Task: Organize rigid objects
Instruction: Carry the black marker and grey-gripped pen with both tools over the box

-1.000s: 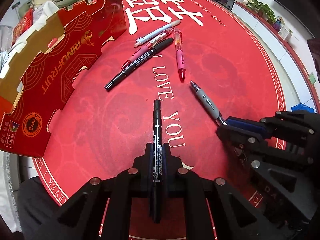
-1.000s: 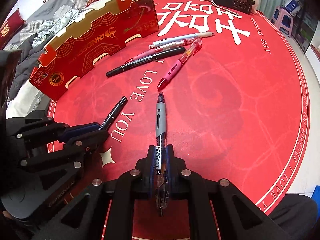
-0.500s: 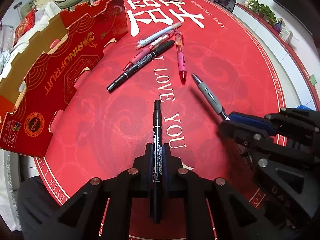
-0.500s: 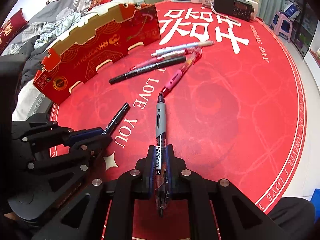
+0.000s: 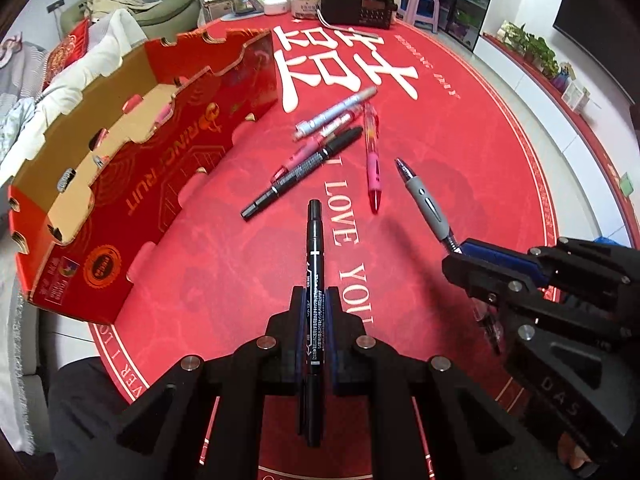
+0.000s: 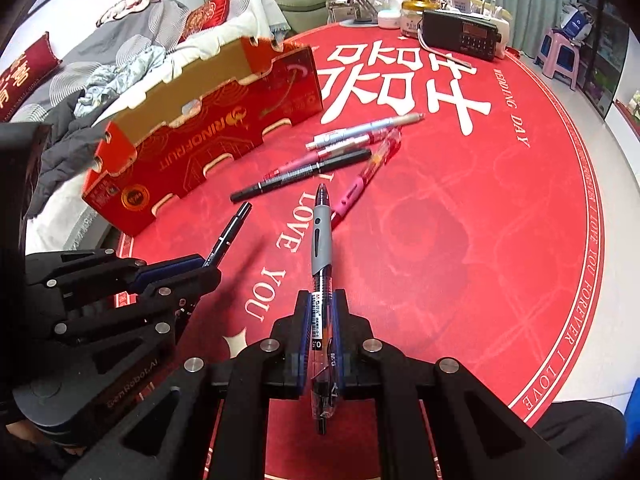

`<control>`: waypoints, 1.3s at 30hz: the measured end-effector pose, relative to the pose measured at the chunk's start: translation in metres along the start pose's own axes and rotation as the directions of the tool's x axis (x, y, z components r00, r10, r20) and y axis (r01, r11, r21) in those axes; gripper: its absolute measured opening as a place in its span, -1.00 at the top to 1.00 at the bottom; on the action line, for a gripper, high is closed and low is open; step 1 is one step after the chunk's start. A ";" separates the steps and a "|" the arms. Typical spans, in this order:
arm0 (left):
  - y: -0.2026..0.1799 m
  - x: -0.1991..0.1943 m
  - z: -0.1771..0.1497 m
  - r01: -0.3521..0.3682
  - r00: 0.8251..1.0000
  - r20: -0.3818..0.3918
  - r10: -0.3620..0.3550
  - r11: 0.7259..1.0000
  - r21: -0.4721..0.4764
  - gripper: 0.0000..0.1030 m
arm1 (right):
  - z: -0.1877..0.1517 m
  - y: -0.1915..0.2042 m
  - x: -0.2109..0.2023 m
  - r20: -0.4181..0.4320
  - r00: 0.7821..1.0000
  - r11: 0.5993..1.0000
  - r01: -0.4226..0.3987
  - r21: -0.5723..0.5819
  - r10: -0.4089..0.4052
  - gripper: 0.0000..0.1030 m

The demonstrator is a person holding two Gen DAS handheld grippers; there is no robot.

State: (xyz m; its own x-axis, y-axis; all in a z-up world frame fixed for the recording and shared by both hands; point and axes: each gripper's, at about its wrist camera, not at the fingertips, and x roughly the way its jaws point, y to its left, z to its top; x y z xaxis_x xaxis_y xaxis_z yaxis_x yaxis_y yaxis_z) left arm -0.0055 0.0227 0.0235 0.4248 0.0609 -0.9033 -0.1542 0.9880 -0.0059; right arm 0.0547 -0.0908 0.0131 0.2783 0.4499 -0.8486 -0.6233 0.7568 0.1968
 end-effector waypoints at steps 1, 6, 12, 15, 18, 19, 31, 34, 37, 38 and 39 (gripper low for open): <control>0.001 -0.002 0.002 -0.006 1.000 0.006 0.006 1.000 -0.005 0.82 | 0.002 0.001 -0.002 0.005 1.000 1.000 -0.003 -0.002 0.003 0.79; 0.004 -0.010 0.008 -0.026 0.999 0.026 0.026 0.999 -0.020 0.82 | 0.011 0.008 -0.008 0.029 0.999 1.000 -0.015 -0.018 0.015 0.79; 0.008 -0.015 0.010 -0.034 0.999 0.040 0.036 0.999 -0.040 0.82 | 0.020 0.017 -0.013 0.050 0.998 0.999 -0.028 -0.036 0.030 0.79; 0.011 -0.020 0.011 -0.041 0.998 0.053 0.044 0.998 -0.051 0.82 | 0.023 0.020 -0.015 0.059 0.998 0.999 -0.032 -0.041 0.035 0.79; 0.014 -0.026 0.013 -0.049 0.996 0.069 0.053 0.997 -0.064 0.82 | 0.026 0.023 -0.018 0.066 0.997 0.998 -0.037 -0.045 0.040 0.79; 0.015 -0.027 0.014 -0.051 0.996 0.075 0.056 0.996 -0.068 0.82 | 0.026 0.023 -0.018 0.068 0.997 0.998 -0.038 -0.046 0.041 0.79; 0.031 -0.043 0.020 -0.051 0.991 0.113 0.064 0.992 -0.119 0.82 | 0.044 0.038 -0.026 0.099 0.993 0.996 -0.060 -0.070 0.067 0.79; 0.038 -0.047 0.022 -0.051 0.990 0.123 0.069 0.989 -0.139 0.82 | 0.050 0.044 -0.027 0.105 0.992 0.995 -0.063 -0.081 0.072 0.79; 0.046 -0.051 0.024 -0.051 0.989 0.130 0.072 0.986 -0.159 0.82 | 0.055 0.049 -0.028 0.112 0.991 0.994 -0.064 -0.092 0.074 0.79; 0.047 -0.052 0.025 -0.051 0.989 0.132 0.073 0.985 -0.164 0.82 | 0.056 0.051 -0.028 0.115 0.991 0.993 -0.063 -0.097 0.074 0.79; 0.049 -0.053 0.025 -0.051 0.988 0.134 0.074 0.984 -0.169 0.82 | 0.058 0.054 -0.028 0.117 0.990 0.993 -0.064 -0.102 0.076 0.79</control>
State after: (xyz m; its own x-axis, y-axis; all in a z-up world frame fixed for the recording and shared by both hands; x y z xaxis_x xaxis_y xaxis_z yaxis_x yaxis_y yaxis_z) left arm -0.0133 0.0716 0.0819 0.5281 0.1526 -0.8353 -0.3240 0.9455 -0.0321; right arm 0.0555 -0.0355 0.0763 0.3136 0.5583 -0.7681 -0.7108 0.6744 0.1999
